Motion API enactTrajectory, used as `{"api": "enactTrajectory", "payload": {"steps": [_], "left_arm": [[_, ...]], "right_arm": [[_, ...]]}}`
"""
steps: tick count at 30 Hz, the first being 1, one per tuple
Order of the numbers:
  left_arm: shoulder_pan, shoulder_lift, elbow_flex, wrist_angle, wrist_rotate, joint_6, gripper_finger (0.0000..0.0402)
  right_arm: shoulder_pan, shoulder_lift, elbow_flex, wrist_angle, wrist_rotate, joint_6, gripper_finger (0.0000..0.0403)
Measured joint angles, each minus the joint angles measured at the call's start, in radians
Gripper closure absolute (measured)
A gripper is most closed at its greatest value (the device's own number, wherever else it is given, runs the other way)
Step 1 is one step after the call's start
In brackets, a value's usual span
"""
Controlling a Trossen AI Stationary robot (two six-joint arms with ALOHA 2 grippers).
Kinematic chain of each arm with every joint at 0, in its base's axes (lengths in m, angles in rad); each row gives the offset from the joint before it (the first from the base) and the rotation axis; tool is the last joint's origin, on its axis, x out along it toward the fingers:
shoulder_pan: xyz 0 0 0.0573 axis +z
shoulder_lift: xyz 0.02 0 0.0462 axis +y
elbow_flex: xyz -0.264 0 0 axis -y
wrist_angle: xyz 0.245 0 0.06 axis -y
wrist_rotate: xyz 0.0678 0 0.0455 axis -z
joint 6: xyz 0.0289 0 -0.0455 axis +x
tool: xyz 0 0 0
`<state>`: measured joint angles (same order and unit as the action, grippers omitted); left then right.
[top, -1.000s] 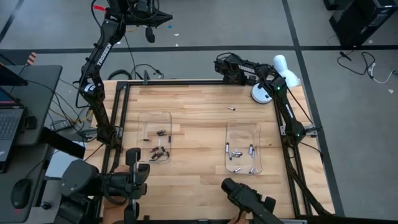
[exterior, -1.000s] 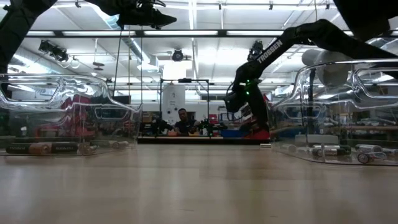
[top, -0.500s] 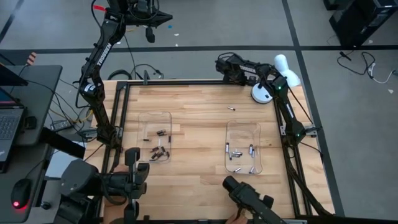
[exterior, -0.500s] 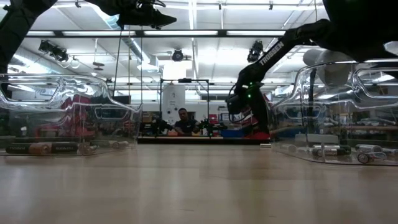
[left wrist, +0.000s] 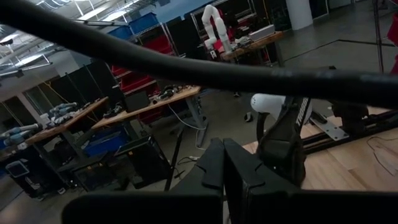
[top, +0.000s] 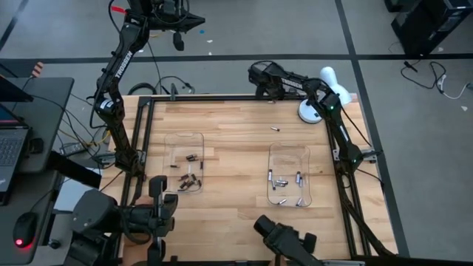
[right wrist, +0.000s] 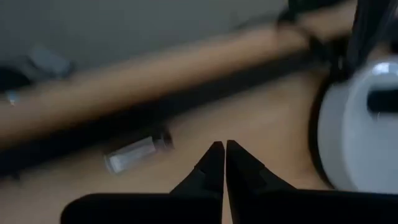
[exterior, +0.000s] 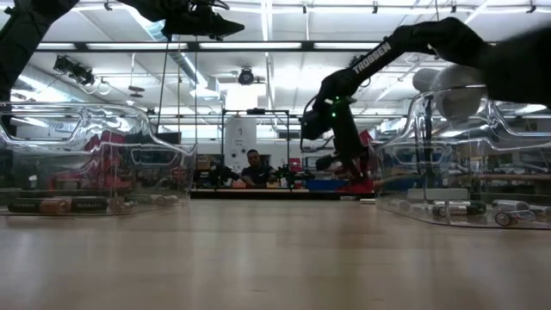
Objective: Sort batteries
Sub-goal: Put the silver battery into the right transparent bin
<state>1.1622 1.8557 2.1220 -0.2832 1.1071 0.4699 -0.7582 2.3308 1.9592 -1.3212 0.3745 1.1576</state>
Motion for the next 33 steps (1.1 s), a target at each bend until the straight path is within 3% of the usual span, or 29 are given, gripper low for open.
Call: {"api": "enactTrajectory", "payload": {"steps": [2,8,22,33], "left_arm": [[0.0,0.0,0.0,0.0,0.0,-0.001,0.0401],[0.0,0.0,0.0,-0.015,0.0,-0.007,0.0401],[0.006,0.0,0.0,-0.047,0.0,0.0,0.0401],[0.006,0.0,0.0,-0.049,0.001,0.001,0.0401]], "right_arm": [[0.001,-0.001,0.004,0.069,0.022,-0.009,0.0398],[0.007,0.007,-0.039,0.347,-0.065,-0.136,0.0398],[0.016,0.006,-0.059,0.262,0.002,-0.078,0.0398],[0.025,0.0,-0.105,0.301,-0.027,-0.07,0.0398]]}}
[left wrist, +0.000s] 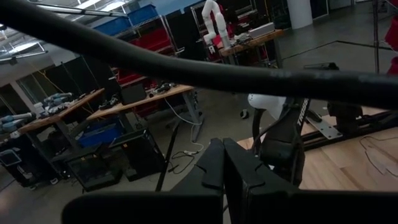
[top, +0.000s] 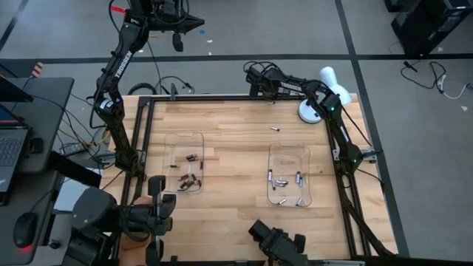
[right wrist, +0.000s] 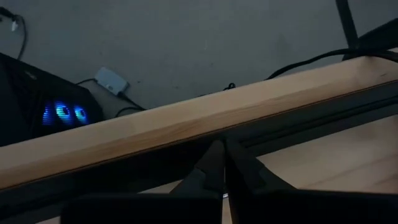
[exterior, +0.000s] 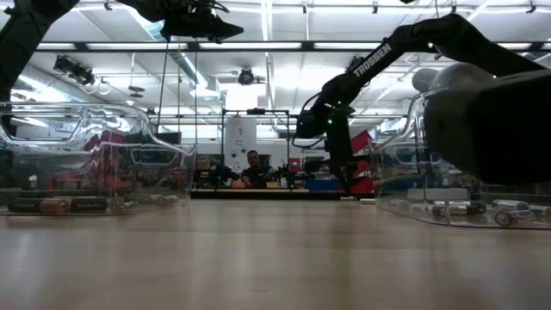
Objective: Sort batteries
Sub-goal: Put the silver battery into the right transparent bin
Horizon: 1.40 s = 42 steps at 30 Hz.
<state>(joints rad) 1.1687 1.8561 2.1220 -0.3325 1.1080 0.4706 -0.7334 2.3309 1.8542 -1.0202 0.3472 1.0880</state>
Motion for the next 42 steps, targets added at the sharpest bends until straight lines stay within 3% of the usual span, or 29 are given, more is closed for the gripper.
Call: {"api": "enactTrajectory", "payload": {"steps": [12,14,16,25,32,35,42], "left_arm": [[0.0,0.0,0.0,-0.001,0.0,-0.002,0.0401],[0.0,0.0,0.0,-0.002,0.0,-0.004,0.0401],[0.0,0.0,0.0,-0.002,0.0,-0.006,0.0401],[-0.001,0.0,0.0,0.001,0.004,-0.01,0.0401],[-0.004,0.0,0.0,0.012,0.004,-0.031,0.0401],[-0.004,0.0,0.0,0.02,0.004,-0.036,0.0401],[-0.005,0.0,0.0,0.02,0.004,-0.059,0.0401]], "right_arm": [[0.036,0.004,-0.002,-0.01,0.031,0.009,0.0398],[0.042,0.004,-0.003,-0.028,0.016,0.012,0.0398],[0.055,0.01,-0.012,-0.071,-0.063,0.02,0.0398],[0.066,0.006,-0.008,-0.089,-0.055,0.038,0.0398],[0.068,-0.066,-0.008,-0.075,-0.051,0.004,0.0398],[0.068,-0.073,-0.008,0.016,-0.054,-0.086,0.0398],[0.073,-0.073,-0.007,0.17,-0.247,-0.405,0.0398]]}}
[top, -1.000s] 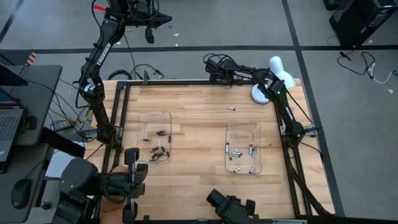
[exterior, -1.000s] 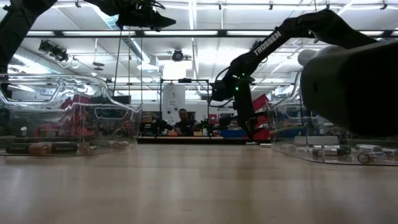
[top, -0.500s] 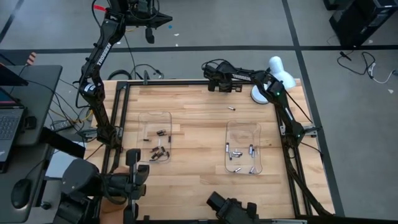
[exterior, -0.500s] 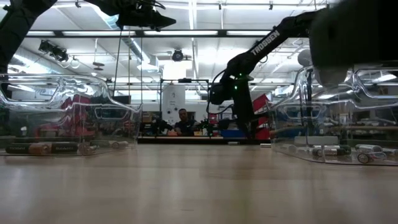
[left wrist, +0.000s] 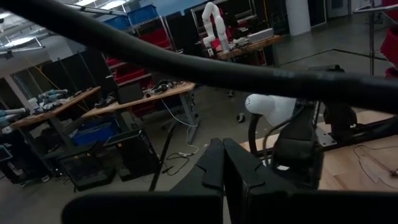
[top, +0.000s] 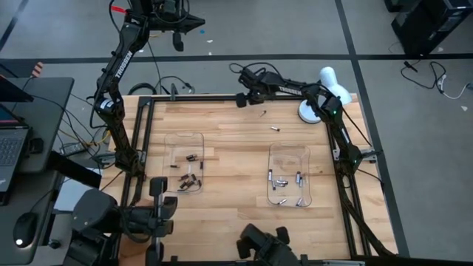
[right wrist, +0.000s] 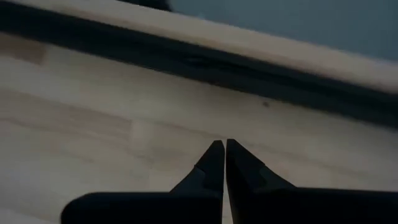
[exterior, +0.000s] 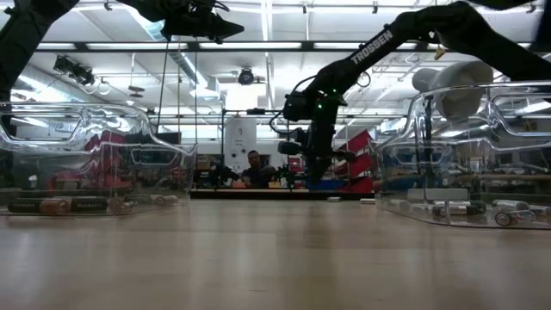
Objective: Sort batteries
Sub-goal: Put the silver battery into the right transparent bin
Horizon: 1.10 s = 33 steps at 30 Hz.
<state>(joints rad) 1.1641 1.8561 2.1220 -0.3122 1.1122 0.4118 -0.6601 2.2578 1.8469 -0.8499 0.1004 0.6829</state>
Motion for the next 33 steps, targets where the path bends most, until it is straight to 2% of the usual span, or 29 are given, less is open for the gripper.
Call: {"api": "enactTrajectory", "payload": {"steps": [3,7,10,16,28,33], "left_arm": [[0.0,0.0,0.0,-0.003,0.011,-0.022,0.0401],[0.0,0.0,0.0,-0.006,0.057,-0.045,0.0401],[0.0,0.0,0.0,-0.006,0.068,-0.05,0.0401],[0.0,0.0,0.0,-0.008,0.069,-0.051,0.0401],[-0.001,0.0,0.0,-0.013,0.071,-0.051,0.0401],[-0.001,0.0,0.0,-0.014,0.071,-0.051,0.0401]], "right_arm": [[-0.002,0.0,0.0,0.06,-0.019,-0.04,0.0398],[0.003,0.0,0.001,0.133,-0.036,-0.012,0.0398],[0.004,0.0,0.001,0.168,-0.049,-0.082,0.0398],[0.002,0.0,0.002,0.148,-0.098,-0.162,0.0398],[0.026,-0.001,0.002,0.251,-0.073,-0.2,0.0398],[0.033,-0.001,0.003,0.313,-0.035,-0.352,0.0398]]}}
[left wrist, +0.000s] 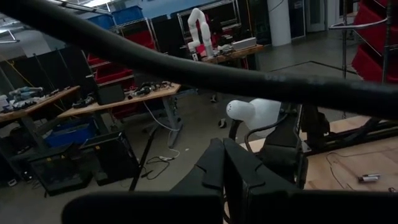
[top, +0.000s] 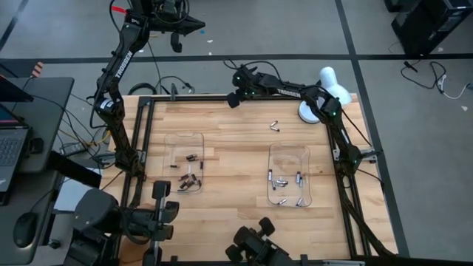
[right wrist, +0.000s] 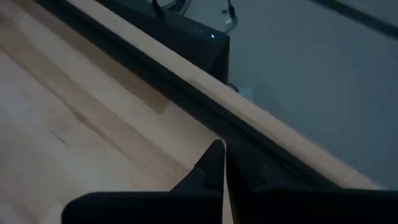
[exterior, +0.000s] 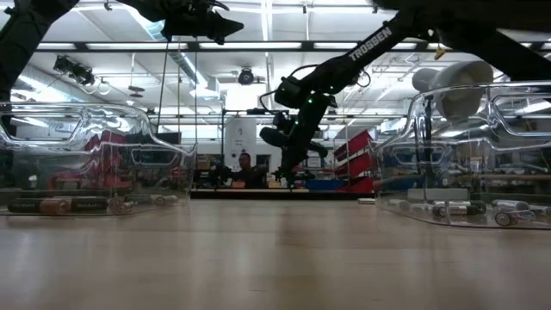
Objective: Sort batteries
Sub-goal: Put the silver battery into the right transparent bin
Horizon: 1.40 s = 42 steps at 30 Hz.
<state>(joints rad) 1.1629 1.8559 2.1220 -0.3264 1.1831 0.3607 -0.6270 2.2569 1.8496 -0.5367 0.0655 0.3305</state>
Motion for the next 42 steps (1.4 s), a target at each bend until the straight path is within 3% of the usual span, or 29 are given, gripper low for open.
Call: {"api": "enactTrajectory", "payload": {"steps": [4,7,10,14,19,23,28,34,42], "left_arm": [[0.0,0.0,0.0,-0.008,0.0,-0.003,0.0401],[0.0,0.0,0.0,-0.017,0.0,-0.003,0.0401],[0.0,0.0,0.0,-0.018,0.0,-0.003,0.0401],[0.0,0.0,0.0,-0.017,0.0,-0.002,0.0401],[0.0,0.0,0.0,-0.017,0.029,-0.002,0.0401],[0.0,0.0,0.0,-0.017,0.035,-0.001,0.0401],[0.0,0.0,0.0,-0.015,0.045,-0.013,0.0401],[0.0,-0.001,0.0,0.079,0.112,-0.081,0.0401],[0.0,-0.001,0.0,0.142,0.12,-0.134,0.0401]], "right_arm": [[0.0,-0.045,0.0,-0.105,0.018,-0.056,0.0402],[0.006,-0.118,0.0,-0.29,0.085,-0.105,0.04],[0.003,-0.179,0.001,-0.494,0.087,-0.075,0.0392],[0.003,-0.213,0.001,-0.683,0.102,-0.038,0.0366],[0.018,-0.177,0.0,-0.793,0.113,-0.059,0.0316],[0.054,-0.151,-0.006,-0.787,0.177,-0.419,0.0279],[0.075,-0.149,-0.083,-0.776,0.15,-0.754,0.0258],[0.061,-0.15,-0.209,-0.668,0.131,-0.837,0.0261],[0.061,-0.15,-0.314,-0.552,0.136,-0.889,0.026]]}}
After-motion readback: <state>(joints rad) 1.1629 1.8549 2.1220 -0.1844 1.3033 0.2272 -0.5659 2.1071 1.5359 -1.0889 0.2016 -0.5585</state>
